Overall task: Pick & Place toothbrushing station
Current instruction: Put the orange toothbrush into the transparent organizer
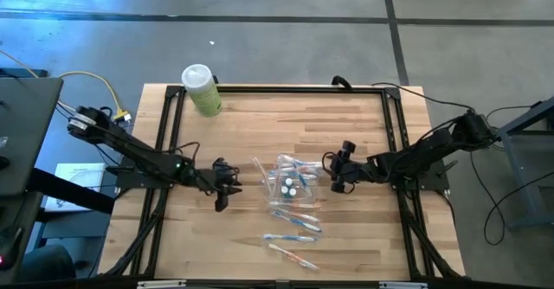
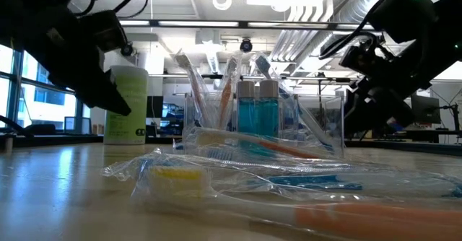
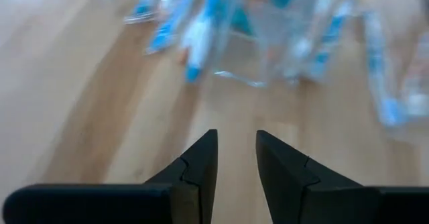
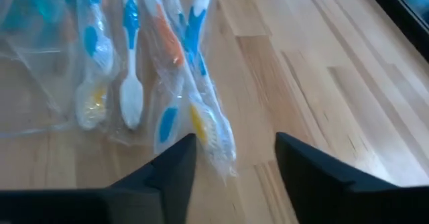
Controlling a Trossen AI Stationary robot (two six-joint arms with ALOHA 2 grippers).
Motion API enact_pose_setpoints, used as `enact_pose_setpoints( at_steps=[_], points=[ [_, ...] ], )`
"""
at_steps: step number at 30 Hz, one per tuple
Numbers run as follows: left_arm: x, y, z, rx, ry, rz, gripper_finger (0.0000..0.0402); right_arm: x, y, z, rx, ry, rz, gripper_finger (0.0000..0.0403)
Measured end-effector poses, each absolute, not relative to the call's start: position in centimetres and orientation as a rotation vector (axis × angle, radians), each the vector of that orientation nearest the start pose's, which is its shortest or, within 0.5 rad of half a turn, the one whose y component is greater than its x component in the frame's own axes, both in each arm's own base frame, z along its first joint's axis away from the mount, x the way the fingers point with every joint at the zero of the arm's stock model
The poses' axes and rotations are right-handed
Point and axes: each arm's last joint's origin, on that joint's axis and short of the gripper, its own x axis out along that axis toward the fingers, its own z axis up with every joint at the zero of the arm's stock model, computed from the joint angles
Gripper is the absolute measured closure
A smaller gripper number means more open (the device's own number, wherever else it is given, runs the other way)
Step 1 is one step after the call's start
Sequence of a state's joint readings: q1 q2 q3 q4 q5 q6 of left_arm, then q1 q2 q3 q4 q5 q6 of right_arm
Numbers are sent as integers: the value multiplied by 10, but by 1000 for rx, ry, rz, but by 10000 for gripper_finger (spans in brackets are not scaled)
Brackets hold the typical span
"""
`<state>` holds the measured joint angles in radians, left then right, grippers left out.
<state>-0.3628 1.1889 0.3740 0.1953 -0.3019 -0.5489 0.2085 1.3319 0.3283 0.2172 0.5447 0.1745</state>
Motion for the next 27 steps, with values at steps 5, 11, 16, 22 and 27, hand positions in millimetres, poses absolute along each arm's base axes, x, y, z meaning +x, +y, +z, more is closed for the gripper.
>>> enact_pose_setpoints(
  at_steps=[5,11,16,22,27],
  points=[
    [204,-66,146,-339,586,189,305,204,28,121,-145,697,-370,307],
    [213,-70,136,-352,573,188,305,204,29,120,-128,714,-342,395],
    [219,-64,125,-342,598,225,305,204,29,120,-107,711,-352,400],
    [224,-59,112,-348,627,268,305,202,42,128,-261,689,-413,400],
    [226,-56,106,-346,634,287,305,199,60,147,-399,658,-534,400]
  ],
)
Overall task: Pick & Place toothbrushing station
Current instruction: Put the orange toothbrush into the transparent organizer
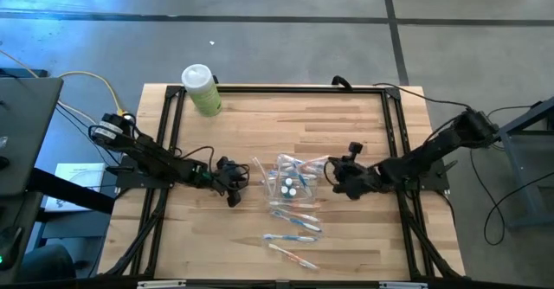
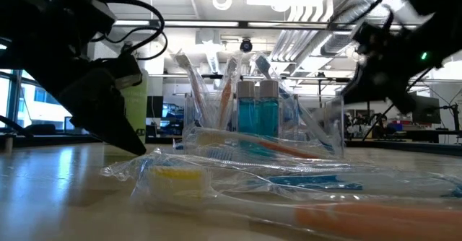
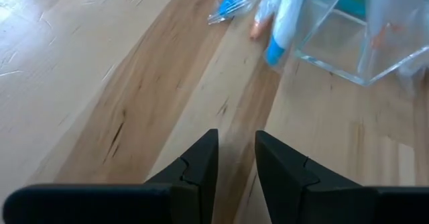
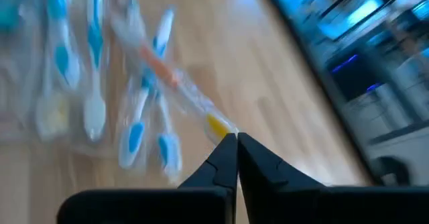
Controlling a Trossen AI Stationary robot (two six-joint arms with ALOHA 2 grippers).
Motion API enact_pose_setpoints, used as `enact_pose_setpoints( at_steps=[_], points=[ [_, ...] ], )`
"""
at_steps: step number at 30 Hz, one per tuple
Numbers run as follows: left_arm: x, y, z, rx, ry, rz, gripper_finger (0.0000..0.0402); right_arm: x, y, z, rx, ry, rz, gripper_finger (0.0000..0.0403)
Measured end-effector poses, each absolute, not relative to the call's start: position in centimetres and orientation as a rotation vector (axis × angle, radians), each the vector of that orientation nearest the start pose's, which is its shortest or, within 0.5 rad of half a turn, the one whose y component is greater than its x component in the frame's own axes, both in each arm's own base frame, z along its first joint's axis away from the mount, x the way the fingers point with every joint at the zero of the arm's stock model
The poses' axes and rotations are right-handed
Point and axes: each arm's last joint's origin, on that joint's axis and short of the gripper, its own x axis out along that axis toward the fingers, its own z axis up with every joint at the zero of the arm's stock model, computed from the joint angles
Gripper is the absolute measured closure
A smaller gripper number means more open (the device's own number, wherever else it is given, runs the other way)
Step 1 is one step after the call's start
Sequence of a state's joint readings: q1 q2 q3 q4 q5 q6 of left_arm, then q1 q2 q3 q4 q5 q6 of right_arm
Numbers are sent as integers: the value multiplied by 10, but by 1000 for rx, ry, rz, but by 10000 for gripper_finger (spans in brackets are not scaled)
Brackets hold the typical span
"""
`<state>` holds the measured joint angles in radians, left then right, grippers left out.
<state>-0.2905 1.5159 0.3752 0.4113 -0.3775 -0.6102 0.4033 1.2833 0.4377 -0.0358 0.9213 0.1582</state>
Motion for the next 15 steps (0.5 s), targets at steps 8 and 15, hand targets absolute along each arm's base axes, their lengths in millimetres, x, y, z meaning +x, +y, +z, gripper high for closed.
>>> enact_pose_setpoints(
  at_steps=[8,15],
  points=[
    [227,-59,105,-345,628,278,305,195,104,191,-585,493,-623,400],
    [227,-60,106,-346,623,268,305,193,127,223,-755,371,-759,400]
  ],
)
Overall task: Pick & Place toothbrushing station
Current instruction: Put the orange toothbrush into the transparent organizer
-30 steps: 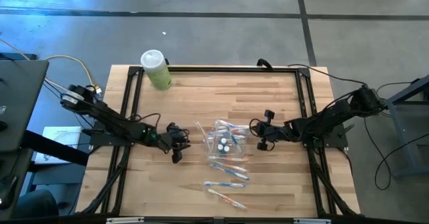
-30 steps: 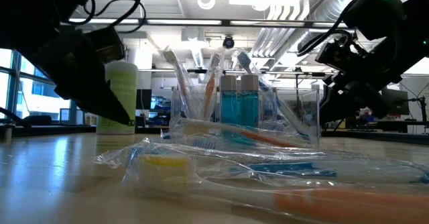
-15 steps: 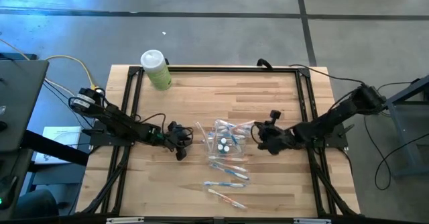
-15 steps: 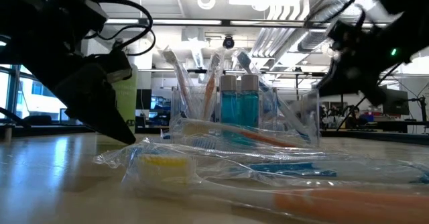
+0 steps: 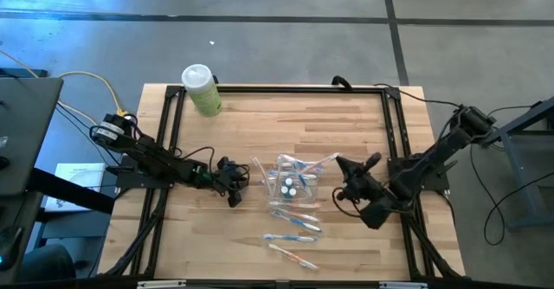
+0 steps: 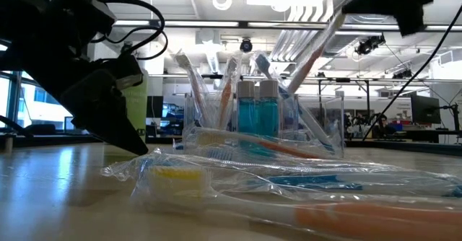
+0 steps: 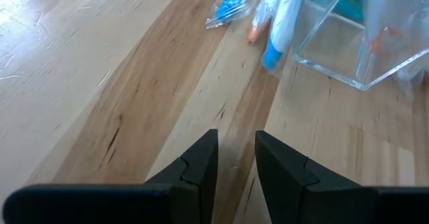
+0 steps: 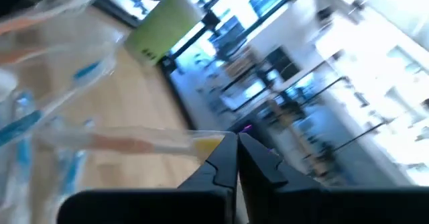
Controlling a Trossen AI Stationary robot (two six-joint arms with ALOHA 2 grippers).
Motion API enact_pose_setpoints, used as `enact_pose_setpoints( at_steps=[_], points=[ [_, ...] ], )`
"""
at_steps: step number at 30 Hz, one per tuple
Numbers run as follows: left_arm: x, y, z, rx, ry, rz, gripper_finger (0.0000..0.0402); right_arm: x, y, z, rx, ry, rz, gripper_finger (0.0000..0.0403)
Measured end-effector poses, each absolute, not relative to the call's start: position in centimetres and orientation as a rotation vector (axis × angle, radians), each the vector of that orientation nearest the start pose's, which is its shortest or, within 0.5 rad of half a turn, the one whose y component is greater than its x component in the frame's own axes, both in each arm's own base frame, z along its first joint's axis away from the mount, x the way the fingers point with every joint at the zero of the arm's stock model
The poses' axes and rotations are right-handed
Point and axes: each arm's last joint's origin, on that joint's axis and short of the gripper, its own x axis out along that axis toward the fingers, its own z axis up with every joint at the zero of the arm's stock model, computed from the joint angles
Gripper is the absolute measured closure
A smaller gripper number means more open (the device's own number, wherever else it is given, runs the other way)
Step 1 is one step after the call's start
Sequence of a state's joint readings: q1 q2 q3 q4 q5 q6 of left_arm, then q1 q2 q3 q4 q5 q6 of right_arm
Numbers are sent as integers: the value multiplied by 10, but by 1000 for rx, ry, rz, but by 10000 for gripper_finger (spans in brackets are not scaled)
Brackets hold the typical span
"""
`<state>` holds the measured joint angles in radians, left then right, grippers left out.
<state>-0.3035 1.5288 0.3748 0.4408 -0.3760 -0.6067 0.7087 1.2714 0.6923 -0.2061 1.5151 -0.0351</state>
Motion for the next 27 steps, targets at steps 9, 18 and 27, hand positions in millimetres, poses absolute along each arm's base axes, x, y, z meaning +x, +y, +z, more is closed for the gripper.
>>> enact_pose_setpoints(
  at_steps=[9,18,27],
  points=[
    [227,-60,106,-349,620,263,305,198,151,259,-925,393,-738,400],
    [227,-60,106,-361,617,265,305,199,156,272,-947,395,-723,400],
    [227,-60,106,-366,616,264,305,209,159,260,-985,422,-733,400]
  ],
)
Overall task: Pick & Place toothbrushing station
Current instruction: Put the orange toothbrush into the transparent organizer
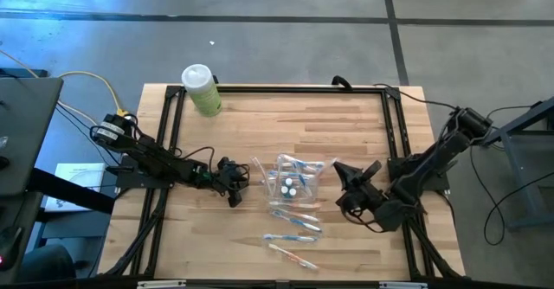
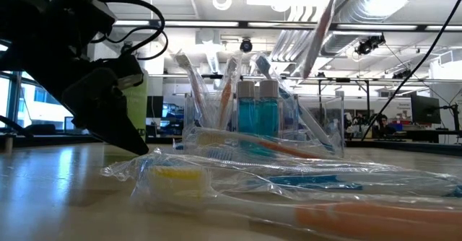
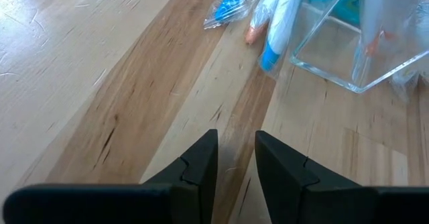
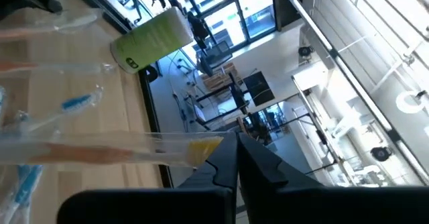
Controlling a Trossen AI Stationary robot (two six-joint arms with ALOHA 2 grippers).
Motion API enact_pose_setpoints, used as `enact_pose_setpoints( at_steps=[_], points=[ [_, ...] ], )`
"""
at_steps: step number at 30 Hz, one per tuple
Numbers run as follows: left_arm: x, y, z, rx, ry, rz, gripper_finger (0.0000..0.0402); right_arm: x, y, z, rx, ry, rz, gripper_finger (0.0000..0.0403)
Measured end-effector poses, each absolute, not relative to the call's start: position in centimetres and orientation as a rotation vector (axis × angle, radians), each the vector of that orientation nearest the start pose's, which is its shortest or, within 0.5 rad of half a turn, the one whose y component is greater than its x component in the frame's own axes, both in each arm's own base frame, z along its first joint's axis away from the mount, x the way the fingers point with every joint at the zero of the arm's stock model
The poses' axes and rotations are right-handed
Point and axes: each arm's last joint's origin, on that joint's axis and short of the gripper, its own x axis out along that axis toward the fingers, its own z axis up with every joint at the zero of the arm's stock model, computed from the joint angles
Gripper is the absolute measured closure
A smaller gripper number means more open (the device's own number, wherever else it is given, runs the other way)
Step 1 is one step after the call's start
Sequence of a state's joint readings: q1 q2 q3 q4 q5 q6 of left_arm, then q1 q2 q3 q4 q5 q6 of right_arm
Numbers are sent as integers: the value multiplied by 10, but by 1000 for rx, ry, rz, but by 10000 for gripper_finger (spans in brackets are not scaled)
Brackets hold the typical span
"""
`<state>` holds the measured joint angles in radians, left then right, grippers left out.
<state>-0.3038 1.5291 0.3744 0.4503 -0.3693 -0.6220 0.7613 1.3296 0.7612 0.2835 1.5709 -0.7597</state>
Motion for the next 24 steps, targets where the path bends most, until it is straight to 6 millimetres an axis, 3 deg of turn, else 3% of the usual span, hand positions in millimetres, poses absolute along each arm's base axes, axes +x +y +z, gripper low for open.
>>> enact_pose_setpoints(
  at_steps=[14,24],
  points=[
    [228,-60,106,-366,616,265,305,237,166,213,-1072,483,-708,400],
    [227,-60,106,-365,616,265,305,245,171,194,-980,448,-600,399]
  ],
)
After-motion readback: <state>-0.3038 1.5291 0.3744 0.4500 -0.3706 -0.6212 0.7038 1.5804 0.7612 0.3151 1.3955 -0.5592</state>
